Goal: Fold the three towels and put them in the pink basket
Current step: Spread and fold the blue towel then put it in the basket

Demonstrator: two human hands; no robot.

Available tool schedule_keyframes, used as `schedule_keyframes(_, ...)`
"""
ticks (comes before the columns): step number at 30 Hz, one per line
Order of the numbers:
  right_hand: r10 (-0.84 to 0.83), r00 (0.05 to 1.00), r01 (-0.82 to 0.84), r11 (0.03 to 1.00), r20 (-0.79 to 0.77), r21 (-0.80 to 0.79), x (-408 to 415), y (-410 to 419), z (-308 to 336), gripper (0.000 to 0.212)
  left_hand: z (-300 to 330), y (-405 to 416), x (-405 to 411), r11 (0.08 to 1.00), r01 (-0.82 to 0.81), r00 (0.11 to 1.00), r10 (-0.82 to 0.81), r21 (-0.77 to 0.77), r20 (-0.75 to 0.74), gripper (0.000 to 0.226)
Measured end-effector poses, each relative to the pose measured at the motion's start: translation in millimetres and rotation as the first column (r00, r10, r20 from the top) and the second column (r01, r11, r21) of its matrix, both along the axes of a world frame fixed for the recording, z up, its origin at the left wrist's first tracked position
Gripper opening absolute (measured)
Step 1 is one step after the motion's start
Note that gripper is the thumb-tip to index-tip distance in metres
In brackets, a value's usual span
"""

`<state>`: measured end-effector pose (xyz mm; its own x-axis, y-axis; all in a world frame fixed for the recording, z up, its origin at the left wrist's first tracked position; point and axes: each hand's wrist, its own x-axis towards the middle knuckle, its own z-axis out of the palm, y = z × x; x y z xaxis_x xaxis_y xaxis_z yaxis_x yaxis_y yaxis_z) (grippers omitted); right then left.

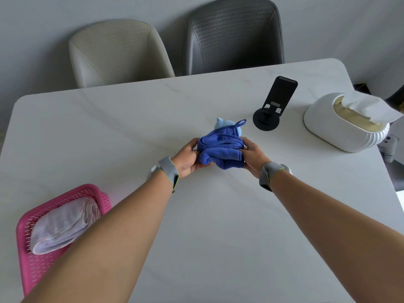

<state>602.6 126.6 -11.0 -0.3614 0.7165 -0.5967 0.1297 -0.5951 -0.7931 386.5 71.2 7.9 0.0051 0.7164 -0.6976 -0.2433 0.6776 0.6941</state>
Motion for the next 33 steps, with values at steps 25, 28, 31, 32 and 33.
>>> schedule_keyframes(25, 0.205, 0.897, -0.146, 0.973, -0.392, 0.177, -51, -34, 63, 0.020, 62, -27, -17, 0.855, 0.516, 0.852, -0.506, -0.056, 0.134, 0.061)
schedule_keyframes(28, 0.109, 0.991, -0.095, 0.981, -0.076, 0.170, -40, -33, 59, 0.022, 61, -36, -12, 0.868, 0.496, 0.865, -0.494, -0.005, 0.092, 0.050)
schedule_keyframes(31, 0.029, 0.993, -0.017, 0.994, -0.111, 0.104, -46, -42, 67, 0.023, 57, -44, -15, 0.921, 0.388, 0.919, -0.388, 0.020, 0.074, 0.051)
schedule_keyframes(32, -0.011, 0.994, 0.016, 0.999, -0.107, 0.048, -51, -46, 70, 0.024, 56, -46, -17, 0.942, 0.336, 0.940, -0.336, 0.019, 0.060, 0.051)
schedule_keyframes(33, -0.048, 0.996, 0.047, 0.999, -0.071, -0.018, -55, -51, 73, 0.024, 56, -48, -19, 0.962, 0.273, 0.961, -0.273, 0.019, 0.049, 0.048)
